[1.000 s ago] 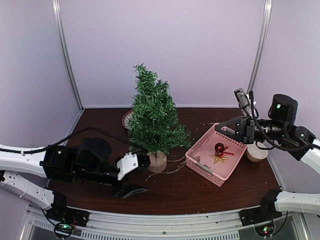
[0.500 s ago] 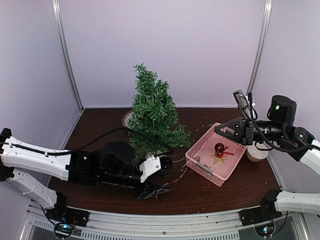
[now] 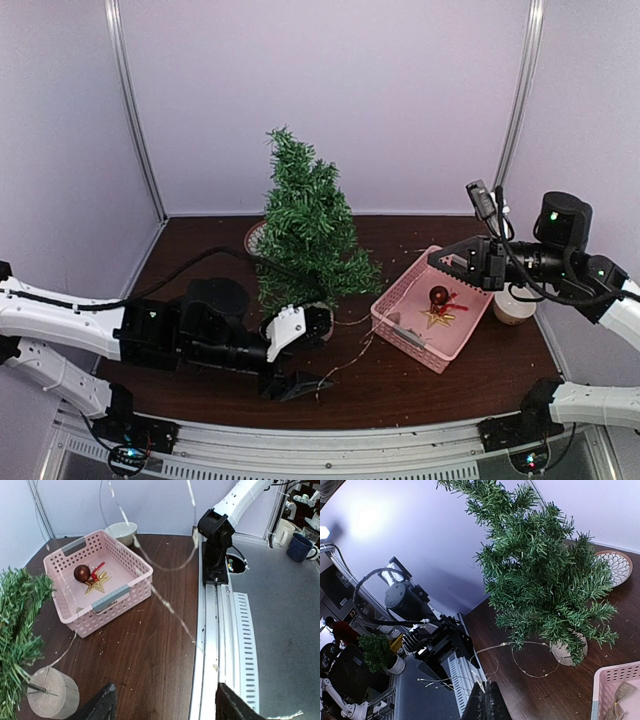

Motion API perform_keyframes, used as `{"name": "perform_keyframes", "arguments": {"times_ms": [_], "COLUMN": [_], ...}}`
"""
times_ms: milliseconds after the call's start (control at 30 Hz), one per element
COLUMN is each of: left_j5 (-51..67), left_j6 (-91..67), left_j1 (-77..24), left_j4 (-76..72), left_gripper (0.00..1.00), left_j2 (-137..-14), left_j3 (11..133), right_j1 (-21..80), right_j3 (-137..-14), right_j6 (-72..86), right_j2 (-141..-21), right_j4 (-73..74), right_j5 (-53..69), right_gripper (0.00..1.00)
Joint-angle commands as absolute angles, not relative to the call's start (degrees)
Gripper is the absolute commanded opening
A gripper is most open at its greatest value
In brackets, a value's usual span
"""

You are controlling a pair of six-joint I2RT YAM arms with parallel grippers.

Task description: Decorate the small christmas tree

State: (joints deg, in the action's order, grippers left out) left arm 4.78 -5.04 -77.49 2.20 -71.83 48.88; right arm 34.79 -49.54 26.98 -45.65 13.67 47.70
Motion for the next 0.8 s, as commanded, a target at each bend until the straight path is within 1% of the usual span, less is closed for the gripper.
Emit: {"name": "perform_keyframes", "arguments": {"times_ms": [0,133,300,467,533,567,667,767], "left_j5": [1.4,-2.4,-1.1,7.8,9.1,8.9,9.7,9.0], "left_j6": [-7.0,-8.1,-9.3,-11.0,-11.5,-11.6,-12.0,-13.3], "left_j1": [-77.8,-77.7,-77.8,-77.8,-77.9,-78.0,-78.3,-78.9], "left_j4": [3.9,7.6,14.8,18.5,18.7,18.7,16.0,13.5], "left_gripper": [0.68,0.68,0.70,0.72,0.81,0.82,0.82,0.78], "left_j2": [-66.5,-61.9,-59.3,-61.5,-62.8,-63.3,-65.5,-67.8], "left_j3": [45.7,43.9,43.7,45.6,46.8,47.3,48.2,49.5], "right_j1": [35.2,35.2,35.2,35.2,35.2,35.2,35.2,35.2], "right_j3": [-49.5,-49.5,-49.4,-49.4,-49.4,-49.4,-49.2,-49.4], "right_j6": [26.0,25.9,25.8,25.9,26.1,26.2,26.3,26.1], "right_j2": [-45.1,-44.8,-44.9,-45.1,-45.3,-45.4,-45.6,-45.5], "right_j4": [12.6,12.7,12.6,12.4,12.1,11.9,11.8,12.2], "right_j5": [47.2,47.3,47.1,47.0,47.0,47.1,47.0,46.9], "right_gripper": [0.00,0.00,0.00,0.00,0.00,0.00,0.00,0.00]}}
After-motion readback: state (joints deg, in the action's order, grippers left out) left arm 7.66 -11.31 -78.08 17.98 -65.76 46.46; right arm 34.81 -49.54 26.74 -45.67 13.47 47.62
